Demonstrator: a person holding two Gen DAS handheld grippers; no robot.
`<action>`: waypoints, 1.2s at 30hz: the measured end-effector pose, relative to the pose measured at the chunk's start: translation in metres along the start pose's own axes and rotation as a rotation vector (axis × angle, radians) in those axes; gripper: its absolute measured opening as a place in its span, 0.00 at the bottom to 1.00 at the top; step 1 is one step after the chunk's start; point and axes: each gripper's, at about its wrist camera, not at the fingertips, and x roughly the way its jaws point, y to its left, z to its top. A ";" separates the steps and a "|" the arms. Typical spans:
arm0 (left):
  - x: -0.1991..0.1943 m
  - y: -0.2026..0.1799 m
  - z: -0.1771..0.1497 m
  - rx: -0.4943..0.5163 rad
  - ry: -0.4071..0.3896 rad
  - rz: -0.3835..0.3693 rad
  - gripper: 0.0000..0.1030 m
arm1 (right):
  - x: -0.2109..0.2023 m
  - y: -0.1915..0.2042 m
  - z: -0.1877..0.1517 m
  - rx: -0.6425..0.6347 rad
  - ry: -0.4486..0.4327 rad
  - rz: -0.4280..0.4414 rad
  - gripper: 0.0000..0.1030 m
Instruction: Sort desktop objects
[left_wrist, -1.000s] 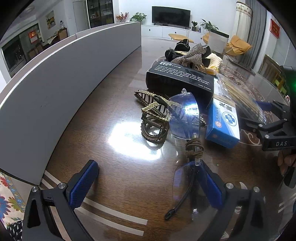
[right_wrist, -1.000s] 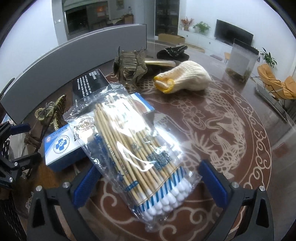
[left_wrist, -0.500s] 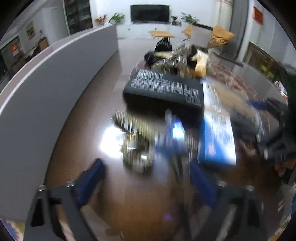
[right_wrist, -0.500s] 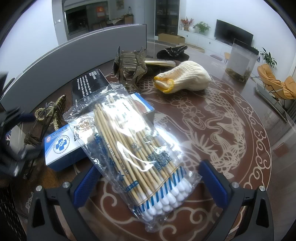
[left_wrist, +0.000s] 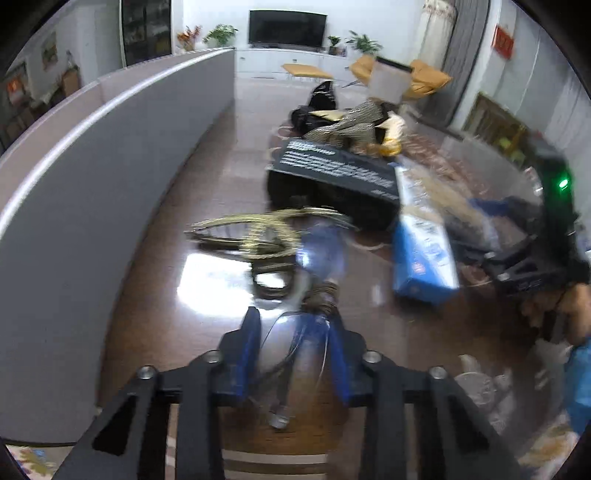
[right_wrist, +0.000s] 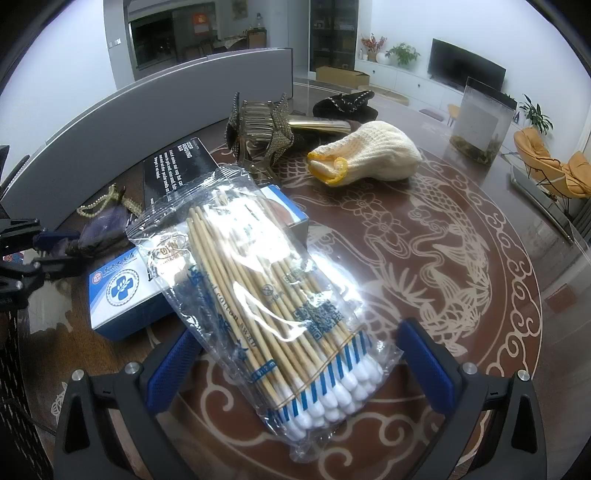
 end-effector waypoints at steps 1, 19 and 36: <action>0.000 -0.002 -0.001 0.007 -0.007 0.008 0.30 | 0.000 0.000 0.000 0.000 0.000 0.000 1.00; 0.009 -0.014 -0.003 0.038 -0.018 0.138 0.85 | 0.016 0.006 0.031 -0.145 0.133 0.092 0.99; -0.003 -0.065 -0.023 0.251 -0.034 0.064 0.60 | -0.062 0.025 -0.076 0.271 0.001 -0.117 1.00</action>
